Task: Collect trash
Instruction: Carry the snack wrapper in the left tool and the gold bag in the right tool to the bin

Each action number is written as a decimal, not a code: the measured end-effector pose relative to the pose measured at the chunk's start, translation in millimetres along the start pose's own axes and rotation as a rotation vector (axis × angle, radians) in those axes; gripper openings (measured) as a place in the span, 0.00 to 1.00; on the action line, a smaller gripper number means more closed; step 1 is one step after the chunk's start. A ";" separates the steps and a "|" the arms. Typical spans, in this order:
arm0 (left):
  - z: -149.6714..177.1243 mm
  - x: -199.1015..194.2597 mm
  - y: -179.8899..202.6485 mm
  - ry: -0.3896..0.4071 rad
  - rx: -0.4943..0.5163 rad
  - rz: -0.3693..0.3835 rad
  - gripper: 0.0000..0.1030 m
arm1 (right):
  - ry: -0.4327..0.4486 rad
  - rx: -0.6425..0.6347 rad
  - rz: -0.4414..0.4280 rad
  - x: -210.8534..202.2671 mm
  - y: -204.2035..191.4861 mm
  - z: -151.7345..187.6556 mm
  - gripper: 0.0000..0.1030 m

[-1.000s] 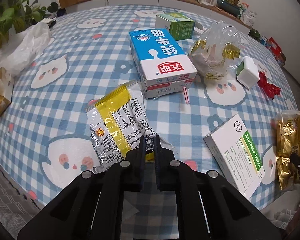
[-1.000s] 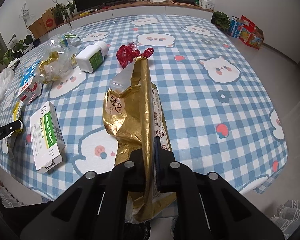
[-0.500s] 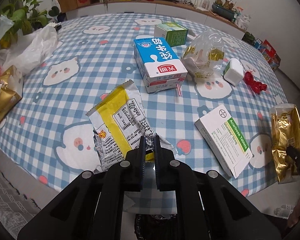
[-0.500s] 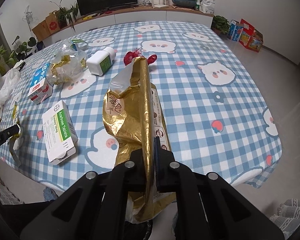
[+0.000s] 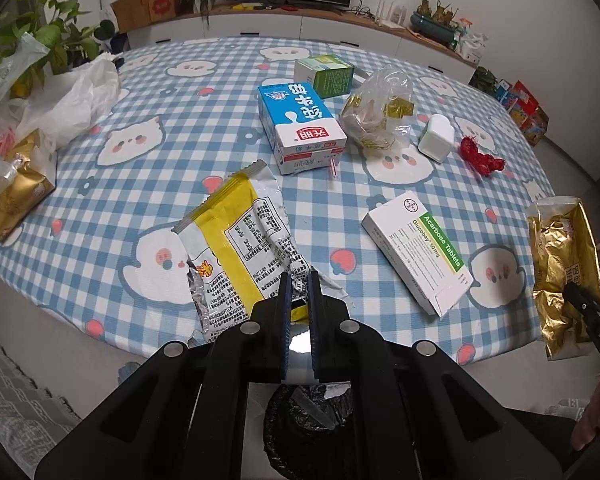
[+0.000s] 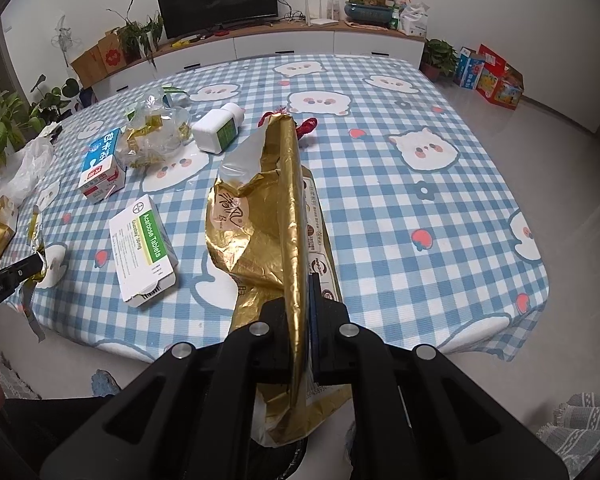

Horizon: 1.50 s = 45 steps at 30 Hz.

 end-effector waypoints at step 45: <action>105.1 -85.2 -7.5 0.042 0.003 0.021 0.07 | 0.050 -0.073 -0.103 -92.0 -74.6 88.5 0.03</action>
Point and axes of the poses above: each gripper's, at about its wrist camera, not at the fingertips, and x roughly the way its jaws point, y to its right, z to its underside, the point moved 6 cm from there along x, roughly the way its jaws point, and after that the axes turned 8 degrees about y, right-handed, at the moved point
